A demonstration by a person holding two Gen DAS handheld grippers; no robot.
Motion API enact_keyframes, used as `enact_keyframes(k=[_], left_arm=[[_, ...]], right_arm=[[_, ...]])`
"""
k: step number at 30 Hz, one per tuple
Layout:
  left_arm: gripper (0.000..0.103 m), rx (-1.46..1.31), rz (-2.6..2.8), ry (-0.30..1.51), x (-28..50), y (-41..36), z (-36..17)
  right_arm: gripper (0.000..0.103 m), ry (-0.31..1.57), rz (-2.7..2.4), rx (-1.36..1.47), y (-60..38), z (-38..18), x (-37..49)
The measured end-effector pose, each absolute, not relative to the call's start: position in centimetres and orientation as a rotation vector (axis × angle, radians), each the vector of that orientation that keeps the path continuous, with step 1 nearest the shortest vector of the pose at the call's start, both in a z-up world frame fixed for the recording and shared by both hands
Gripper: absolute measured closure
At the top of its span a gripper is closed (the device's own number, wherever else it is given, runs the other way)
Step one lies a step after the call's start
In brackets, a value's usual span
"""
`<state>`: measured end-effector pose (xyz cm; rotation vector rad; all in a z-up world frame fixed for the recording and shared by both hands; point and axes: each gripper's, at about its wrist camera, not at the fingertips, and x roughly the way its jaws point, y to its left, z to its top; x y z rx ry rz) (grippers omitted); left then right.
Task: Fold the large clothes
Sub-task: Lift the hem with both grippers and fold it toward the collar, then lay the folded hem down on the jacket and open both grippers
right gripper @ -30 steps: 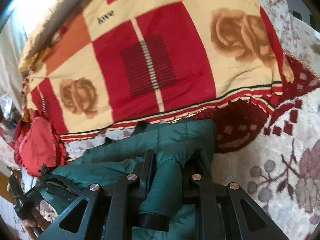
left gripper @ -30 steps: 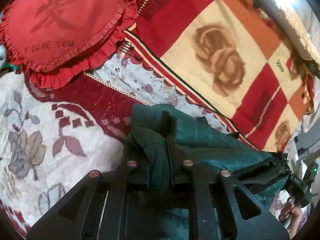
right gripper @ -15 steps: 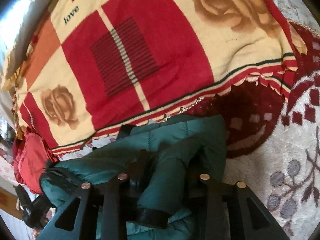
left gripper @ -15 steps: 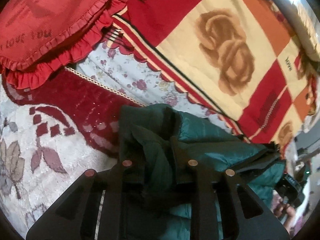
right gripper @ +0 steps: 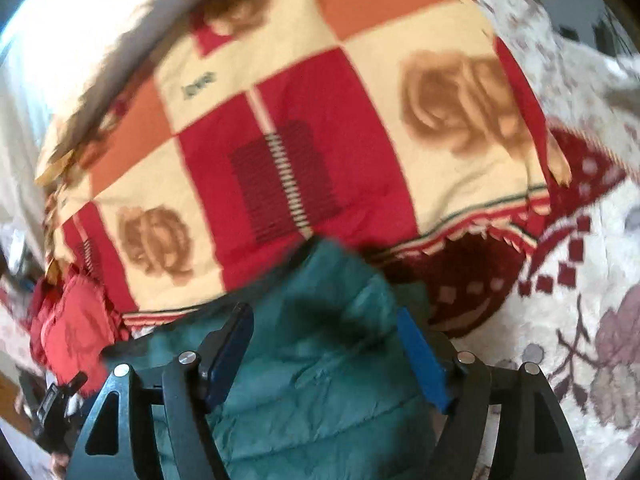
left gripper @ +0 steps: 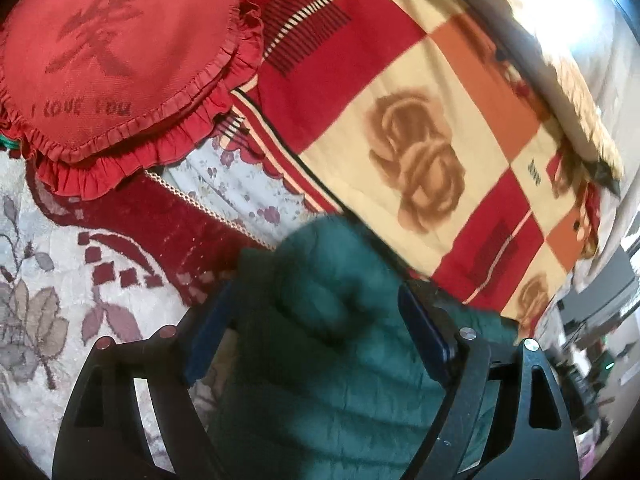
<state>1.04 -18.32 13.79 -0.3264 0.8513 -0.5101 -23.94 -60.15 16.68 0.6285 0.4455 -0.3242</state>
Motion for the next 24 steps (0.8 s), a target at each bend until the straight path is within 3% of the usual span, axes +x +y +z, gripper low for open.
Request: enact_keyframes(k=[12, 24], left_arm=[[0.020, -0.046, -0.387, 0.883, 0.6, -24.3, 8.4], [0.012, -0.075, -0.345, 0.974, 4.4, -24.9, 4.6]], right_arm=[[0.034, 0.648, -0.150, 0.126, -45.5, 13.8, -11.4], [0.032, 0.745, -0.229, 0.230, -48.5, 8.2, -4.9]])
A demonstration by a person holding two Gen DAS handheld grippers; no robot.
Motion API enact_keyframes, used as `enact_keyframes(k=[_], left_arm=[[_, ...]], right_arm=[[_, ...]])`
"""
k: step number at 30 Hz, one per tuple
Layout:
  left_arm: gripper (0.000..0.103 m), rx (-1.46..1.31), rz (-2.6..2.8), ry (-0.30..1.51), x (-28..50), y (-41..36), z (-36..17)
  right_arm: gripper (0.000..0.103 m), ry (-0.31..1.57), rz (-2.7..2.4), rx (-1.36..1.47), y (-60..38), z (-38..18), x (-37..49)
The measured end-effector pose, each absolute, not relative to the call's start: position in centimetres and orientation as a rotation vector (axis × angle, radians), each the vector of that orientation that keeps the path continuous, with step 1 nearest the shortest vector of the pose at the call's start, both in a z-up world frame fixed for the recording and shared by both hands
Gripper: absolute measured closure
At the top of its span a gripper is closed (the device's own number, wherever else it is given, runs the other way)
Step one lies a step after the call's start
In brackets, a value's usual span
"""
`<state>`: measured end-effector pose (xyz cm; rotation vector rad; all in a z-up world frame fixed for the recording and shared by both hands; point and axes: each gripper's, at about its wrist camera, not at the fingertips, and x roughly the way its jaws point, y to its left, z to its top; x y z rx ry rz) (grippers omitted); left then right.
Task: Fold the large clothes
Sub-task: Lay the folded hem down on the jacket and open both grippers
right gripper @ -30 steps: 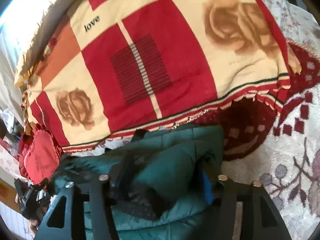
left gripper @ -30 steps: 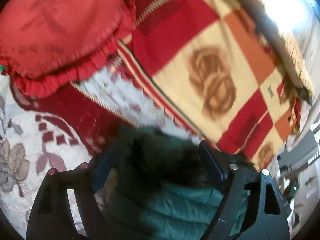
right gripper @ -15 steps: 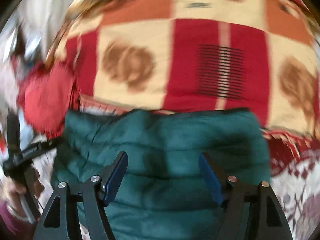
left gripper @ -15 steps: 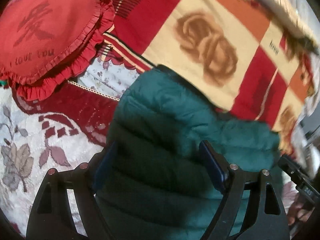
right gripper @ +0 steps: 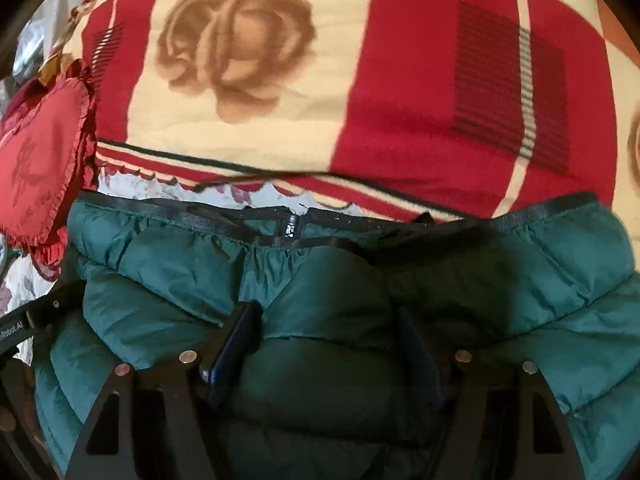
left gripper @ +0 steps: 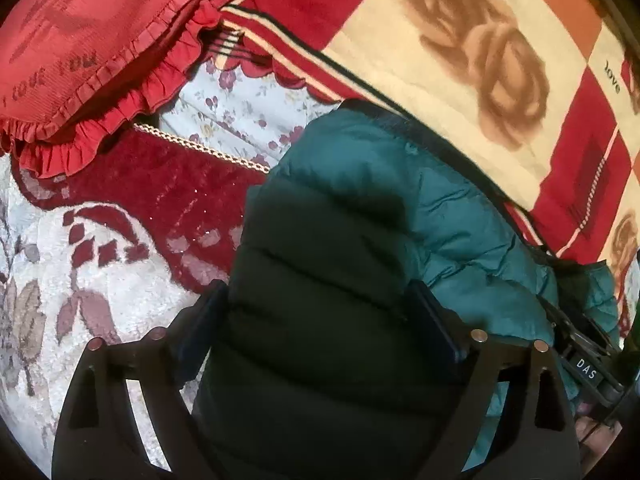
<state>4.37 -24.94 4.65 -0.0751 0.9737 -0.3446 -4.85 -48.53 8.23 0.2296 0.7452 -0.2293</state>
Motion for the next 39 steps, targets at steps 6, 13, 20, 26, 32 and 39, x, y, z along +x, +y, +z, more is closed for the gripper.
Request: enact_keyframes(k=[6, 13, 20, 26, 32, 39], left_arm=[[0.011, -0.050, -0.333, 0.979, 4.4, -25.1, 4.5], [0.012, -0.066, -0.336, 0.967, 3.5, -24.5, 5.5], [0.012, -0.036, -0.324, 0.914, 2.9, -24.9, 7.2], [0.011, -0.021, -0.307, 0.961, 4.5, -25.3, 5.5], [0.011, 0.005, -0.314, 0.967, 4.8, -25.9, 4.6], [0.010, -0.018, -0.323, 1.009, 5.3, -25.7, 3.9]], right_arm=[[0.032, 0.767, -0.243, 0.245, -48.2, 9.0, -5.4], [0.032, 0.612, -0.256, 0.254, -48.8, 13.3, -12.0], [0.032, 0.597, -0.358, 0.247, -53.1, 13.8, -14.9], [0.031, 0.669, -0.437, 0.274, -56.6, 10.5, -14.2], [0.025, 0.705, -0.461, 0.283, -57.7, 8.2, -13.0], [0.024, 0.701, -0.458, 0.296, -57.8, 9.9, -14.2]])
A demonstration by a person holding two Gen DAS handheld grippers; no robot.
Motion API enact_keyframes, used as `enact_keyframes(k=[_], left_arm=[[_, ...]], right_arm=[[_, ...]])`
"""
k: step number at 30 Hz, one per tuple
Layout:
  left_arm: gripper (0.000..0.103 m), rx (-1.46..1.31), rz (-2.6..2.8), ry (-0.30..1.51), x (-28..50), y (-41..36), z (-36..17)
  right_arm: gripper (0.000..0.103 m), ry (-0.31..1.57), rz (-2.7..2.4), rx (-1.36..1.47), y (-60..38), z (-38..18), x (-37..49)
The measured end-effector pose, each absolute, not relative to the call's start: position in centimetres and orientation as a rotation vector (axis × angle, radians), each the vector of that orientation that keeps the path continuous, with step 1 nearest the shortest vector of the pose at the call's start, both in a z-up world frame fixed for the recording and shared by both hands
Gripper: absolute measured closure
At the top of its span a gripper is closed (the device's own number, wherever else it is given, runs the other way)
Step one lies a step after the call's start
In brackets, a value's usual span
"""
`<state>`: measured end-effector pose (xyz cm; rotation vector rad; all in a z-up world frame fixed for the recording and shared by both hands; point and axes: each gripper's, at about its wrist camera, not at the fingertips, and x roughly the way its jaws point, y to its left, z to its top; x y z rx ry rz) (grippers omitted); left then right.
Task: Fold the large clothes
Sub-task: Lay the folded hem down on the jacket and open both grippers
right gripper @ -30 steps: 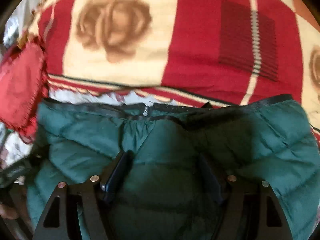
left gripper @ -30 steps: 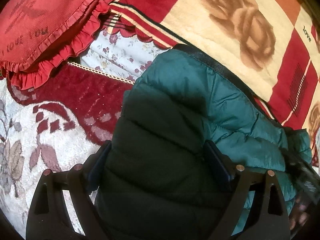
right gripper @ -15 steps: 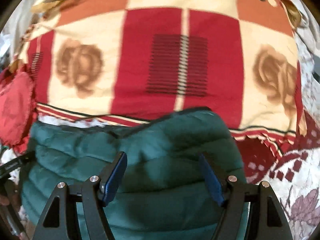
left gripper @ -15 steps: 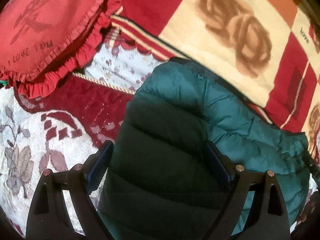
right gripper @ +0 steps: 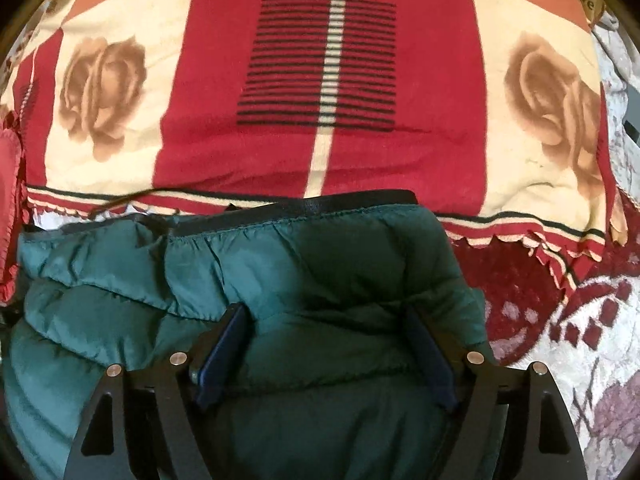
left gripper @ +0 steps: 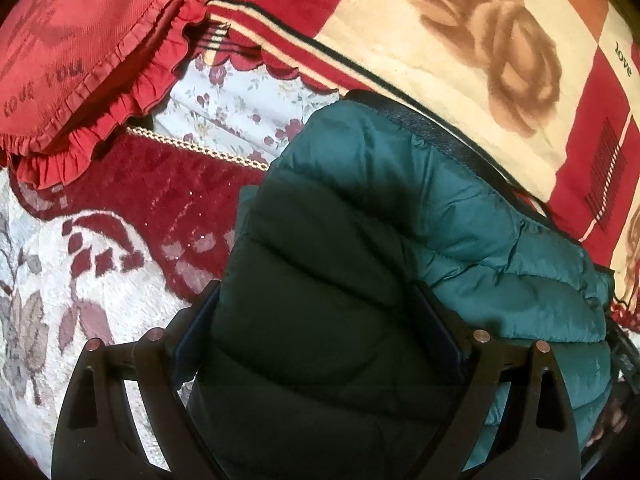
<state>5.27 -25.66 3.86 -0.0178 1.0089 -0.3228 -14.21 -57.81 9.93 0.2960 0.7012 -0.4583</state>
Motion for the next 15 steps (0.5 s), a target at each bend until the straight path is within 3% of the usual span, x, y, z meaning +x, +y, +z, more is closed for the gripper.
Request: enact_keyframes(k=[5, 9, 11, 15], left_arm=[[0.010, -0.014, -0.320, 0.999, 5.6, -25.6, 3.7], [0.010, -0.015, -0.316, 0.978, 5.4, -25.6, 3.6], [0.010, -0.030, -0.316, 0.975, 5.1, -25.4, 3.7], [0.010, -0.141, -0.363, 1.003, 4.2, -23.2, 4.7]], right_arm=[[0.024, 0.593, -0.433, 0.332, -56.9, 12.4, -18.8], [0.023, 0.657, -0.471, 0.360, -57.2, 9.8, -19.2], [0.015, 0.667, -0.480, 0.350, -57.2, 8.4, -18.9], [0.014, 0.675, -0.456, 0.392, -57.5, 9.2, -19.4]])
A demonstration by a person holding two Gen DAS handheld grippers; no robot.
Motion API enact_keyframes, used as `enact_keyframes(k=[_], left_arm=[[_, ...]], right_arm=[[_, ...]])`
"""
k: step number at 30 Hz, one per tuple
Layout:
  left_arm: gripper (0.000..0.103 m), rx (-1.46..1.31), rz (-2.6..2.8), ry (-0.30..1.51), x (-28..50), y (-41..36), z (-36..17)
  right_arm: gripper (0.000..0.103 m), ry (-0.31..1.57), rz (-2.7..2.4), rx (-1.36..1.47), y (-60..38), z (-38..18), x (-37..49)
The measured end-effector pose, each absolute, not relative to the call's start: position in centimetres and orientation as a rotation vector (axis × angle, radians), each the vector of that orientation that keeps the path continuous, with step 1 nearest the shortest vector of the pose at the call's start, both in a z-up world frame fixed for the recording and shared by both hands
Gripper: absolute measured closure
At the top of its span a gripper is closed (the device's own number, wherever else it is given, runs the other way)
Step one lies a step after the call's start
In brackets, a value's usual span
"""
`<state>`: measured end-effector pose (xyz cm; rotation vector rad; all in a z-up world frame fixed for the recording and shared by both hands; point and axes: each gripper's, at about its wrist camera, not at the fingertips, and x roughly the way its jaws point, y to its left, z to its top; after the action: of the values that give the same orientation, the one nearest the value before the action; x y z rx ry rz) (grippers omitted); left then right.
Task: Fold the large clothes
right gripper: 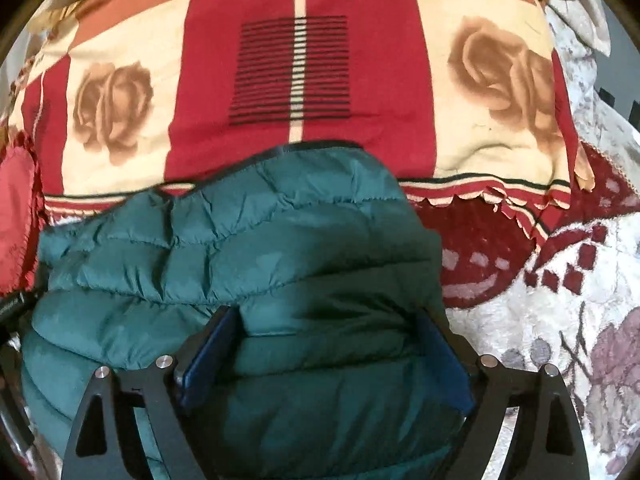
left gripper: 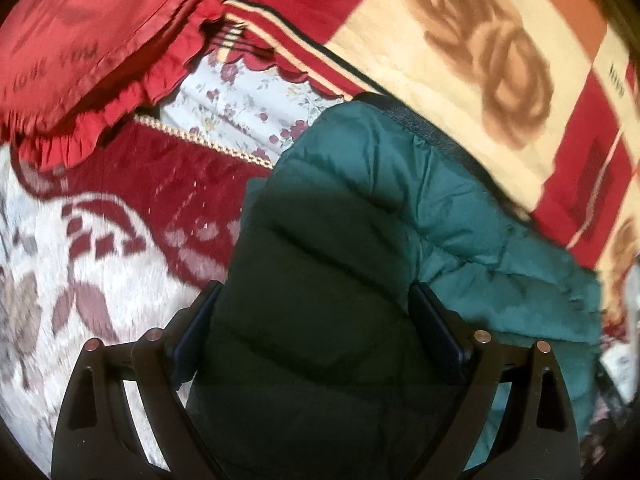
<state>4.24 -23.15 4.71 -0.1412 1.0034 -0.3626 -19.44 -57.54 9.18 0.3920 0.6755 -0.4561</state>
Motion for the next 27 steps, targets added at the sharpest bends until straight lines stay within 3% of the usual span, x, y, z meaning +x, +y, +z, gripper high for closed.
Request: enact_keyframes(k=[5, 9, 16, 27], left_arm=[[0.010, -0.236, -0.413, 1.003, 1.1, -18.9, 6.2], [0.010, -0.306, -0.458, 1.040, -2.1, -15.4, 5.9], [0.010, -0.466, -0.507, 1.133, -6.6, -12.8, 3.0], [0.008, -0.634, -0.479, 1.117, -6.1, -13.4, 1.8]], right_arm=[[0.014, 0.609, -0.388, 0.467, -56.2, 12.1, -24.8], [0.000, 0.579, -0.316, 0.573, -54.5, 11.7, -29.4], [0.000, 0.630, -0.248, 0.892, -53.9, 5.4, -32.4], [0.000, 0.489, -0.180, 1.025, -54.3, 3.6, -31.1]])
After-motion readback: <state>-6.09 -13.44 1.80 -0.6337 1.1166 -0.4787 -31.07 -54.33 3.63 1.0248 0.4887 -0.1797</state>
